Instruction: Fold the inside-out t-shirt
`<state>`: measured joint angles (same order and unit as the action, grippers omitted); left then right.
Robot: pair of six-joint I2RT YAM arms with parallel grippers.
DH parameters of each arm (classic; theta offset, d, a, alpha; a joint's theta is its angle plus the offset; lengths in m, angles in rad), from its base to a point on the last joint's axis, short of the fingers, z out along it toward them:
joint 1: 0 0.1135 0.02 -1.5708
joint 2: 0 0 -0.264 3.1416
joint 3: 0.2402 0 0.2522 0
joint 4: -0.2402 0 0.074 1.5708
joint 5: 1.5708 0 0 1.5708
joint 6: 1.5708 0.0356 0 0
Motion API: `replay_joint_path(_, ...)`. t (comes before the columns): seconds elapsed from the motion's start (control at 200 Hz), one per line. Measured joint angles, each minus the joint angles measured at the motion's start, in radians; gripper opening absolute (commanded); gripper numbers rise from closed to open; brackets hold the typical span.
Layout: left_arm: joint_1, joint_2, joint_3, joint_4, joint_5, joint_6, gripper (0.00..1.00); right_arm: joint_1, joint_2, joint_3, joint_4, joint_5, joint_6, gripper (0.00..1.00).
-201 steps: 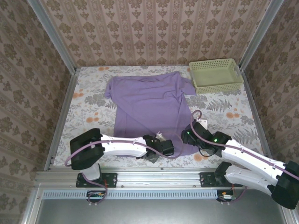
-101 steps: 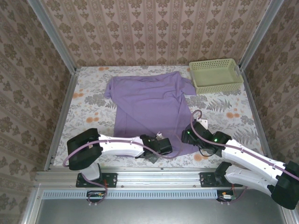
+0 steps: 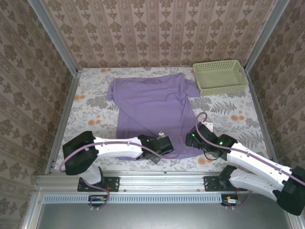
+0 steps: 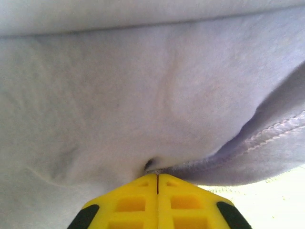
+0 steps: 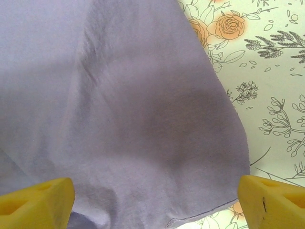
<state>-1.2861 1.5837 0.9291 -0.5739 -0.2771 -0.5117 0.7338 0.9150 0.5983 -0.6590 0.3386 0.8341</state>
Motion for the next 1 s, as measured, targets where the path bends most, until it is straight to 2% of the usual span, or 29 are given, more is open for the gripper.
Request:
replay_joint_path(0.22,0.016,-0.113,0.000,0.003,0.001,0.013,0.00,-0.007,-0.068,-0.013,0.045,-0.039,0.008,0.90)
replay_joint_path(0.35,0.069,-0.166,0.001,0.006,0.011,0.019,0.00,0.000,-0.108,-0.065,0.150,-0.093,0.009,0.90)
replay_joint_path(0.445,0.129,-0.195,0.009,0.008,0.035,0.029,0.00,0.045,-0.139,-0.132,0.278,-0.132,0.023,0.91)
replay_joint_path(0.515,0.169,-0.206,0.024,0.013,0.059,0.040,0.00,0.120,-0.124,-0.159,0.372,-0.140,0.027,0.90)
replay_joint_path(0.64,0.222,-0.207,0.076,0.020,0.106,0.061,0.00,0.288,-0.010,-0.161,0.585,-0.129,-0.004,0.89)
replay_joint_path(0.735,0.246,-0.207,0.124,0.023,0.137,0.074,0.00,0.372,0.118,-0.160,0.727,-0.112,-0.037,0.90)
replay_joint_path(0.92,0.280,-0.215,0.189,0.029,0.174,0.087,0.00,0.415,0.354,-0.164,0.959,-0.043,-0.063,0.90)
replay_joint_path(0.995,0.288,-0.225,0.212,0.028,0.183,0.091,0.00,0.420,0.422,-0.166,1.053,-0.013,-0.086,0.87)
